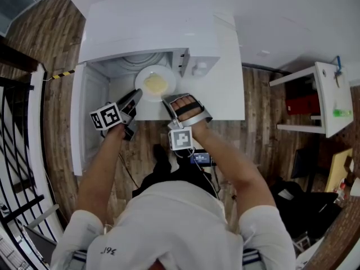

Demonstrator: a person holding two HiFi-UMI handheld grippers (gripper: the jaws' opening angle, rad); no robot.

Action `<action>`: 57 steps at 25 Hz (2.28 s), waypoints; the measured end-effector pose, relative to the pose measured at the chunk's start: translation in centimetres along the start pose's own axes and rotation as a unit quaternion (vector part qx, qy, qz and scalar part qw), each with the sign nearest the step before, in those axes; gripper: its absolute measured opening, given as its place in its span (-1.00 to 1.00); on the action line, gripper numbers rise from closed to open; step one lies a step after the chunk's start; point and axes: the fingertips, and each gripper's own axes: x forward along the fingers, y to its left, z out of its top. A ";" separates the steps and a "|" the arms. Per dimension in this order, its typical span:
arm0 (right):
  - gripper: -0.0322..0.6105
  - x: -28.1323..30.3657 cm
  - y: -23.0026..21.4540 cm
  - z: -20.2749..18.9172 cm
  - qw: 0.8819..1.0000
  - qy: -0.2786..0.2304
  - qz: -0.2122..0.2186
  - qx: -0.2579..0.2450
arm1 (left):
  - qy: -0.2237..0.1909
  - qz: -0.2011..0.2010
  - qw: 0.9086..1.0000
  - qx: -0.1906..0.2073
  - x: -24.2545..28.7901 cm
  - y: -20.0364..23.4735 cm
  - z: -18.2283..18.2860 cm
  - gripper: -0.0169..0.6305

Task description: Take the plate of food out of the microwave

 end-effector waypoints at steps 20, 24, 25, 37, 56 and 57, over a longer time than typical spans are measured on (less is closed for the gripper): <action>-0.85 -7.5 3.8 -3.0 0.997 0.069 0.009 0.040 | 0.049 -0.051 0.997 0.043 1.3 -5.2 -6.8 -0.72; -0.84 -8.8 5.0 -4.4 0.994 0.091 0.011 0.057 | 0.064 -0.064 0.995 0.051 2.4 -6.0 -8.5 -0.72; -0.84 -9.1 5.3 -4.8 0.993 0.096 0.012 0.061 | 0.068 -0.068 0.994 0.051 2.8 -6.2 -9.0 -0.72; -0.84 -13.3 8.8 -10.5 0.984 0.155 0.028 0.083 | 0.127 -0.102 0.985 0.052 7.8 -9.0 -15.1 -0.72; -0.84 -15.4 11.0 -18.6 0.972 0.201 0.040 0.112 | 0.176 -0.116 0.975 0.073 15.5 -11.9 -19.4 -0.72; -0.84 -15.3 10.9 -18.9 0.972 0.201 0.039 0.111 | 0.177 -0.115 0.975 0.073 15.7 -11.9 -19.4 -0.72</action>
